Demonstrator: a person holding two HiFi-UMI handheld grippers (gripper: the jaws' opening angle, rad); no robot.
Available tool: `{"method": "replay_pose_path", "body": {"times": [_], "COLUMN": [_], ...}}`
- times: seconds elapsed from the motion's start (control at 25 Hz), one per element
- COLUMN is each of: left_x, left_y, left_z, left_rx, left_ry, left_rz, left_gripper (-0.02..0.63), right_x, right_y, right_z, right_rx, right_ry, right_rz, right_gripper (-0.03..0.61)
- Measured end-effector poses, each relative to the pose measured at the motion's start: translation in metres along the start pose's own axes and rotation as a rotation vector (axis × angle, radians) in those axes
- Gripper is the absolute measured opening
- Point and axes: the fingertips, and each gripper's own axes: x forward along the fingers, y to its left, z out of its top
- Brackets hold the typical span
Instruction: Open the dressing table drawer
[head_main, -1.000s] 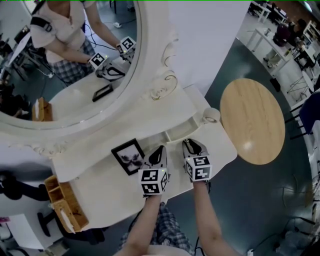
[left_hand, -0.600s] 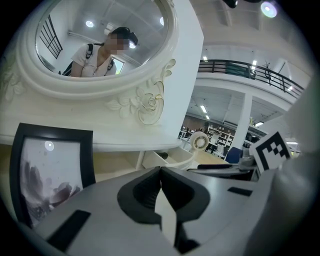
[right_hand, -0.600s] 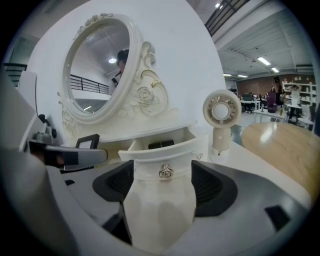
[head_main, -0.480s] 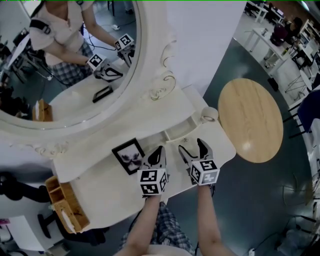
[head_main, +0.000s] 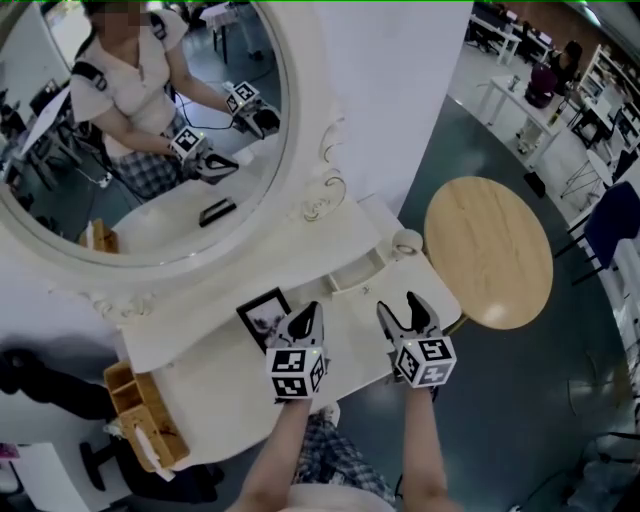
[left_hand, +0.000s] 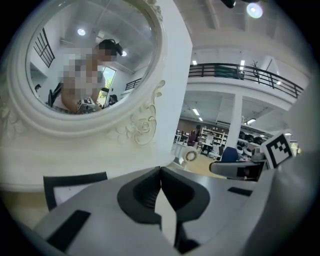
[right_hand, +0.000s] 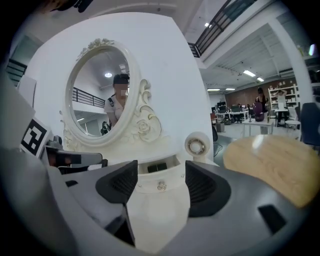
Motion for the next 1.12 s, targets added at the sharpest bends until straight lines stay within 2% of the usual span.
{"method": "replay_pose_path", "body": {"times": [0.28, 0.52, 0.84, 1.12], "left_x": [-0.045, -0.078, -0.097, -0.1], "left_y": [0.005, 0.017, 0.018, 0.022], "left_z": [0.052, 0.081, 0.105, 0.107], "left_rx": [0.079, 0.097, 0.134, 0.134], "left_ry": [-0.07, -0.141, -0.215, -0.215], "left_rz": [-0.032, -0.024, -0.038, -0.037], "left_gripper": [0.028, 0.028, 0.028, 0.028], "right_x": [-0.066, -0.114, -0.151, -0.168], "right_y": [-0.001, -0.001, -0.005, -0.021], "right_z": [0.055, 0.087, 0.102, 0.098], "right_rx": [-0.06, -0.102, -0.111, -0.063], "right_ry": [-0.129, -0.23, -0.322, -0.336], "right_rz": [-0.09, -0.151, -0.208, -0.275], "right_gripper": [0.155, 0.032, 0.017, 0.014]}}
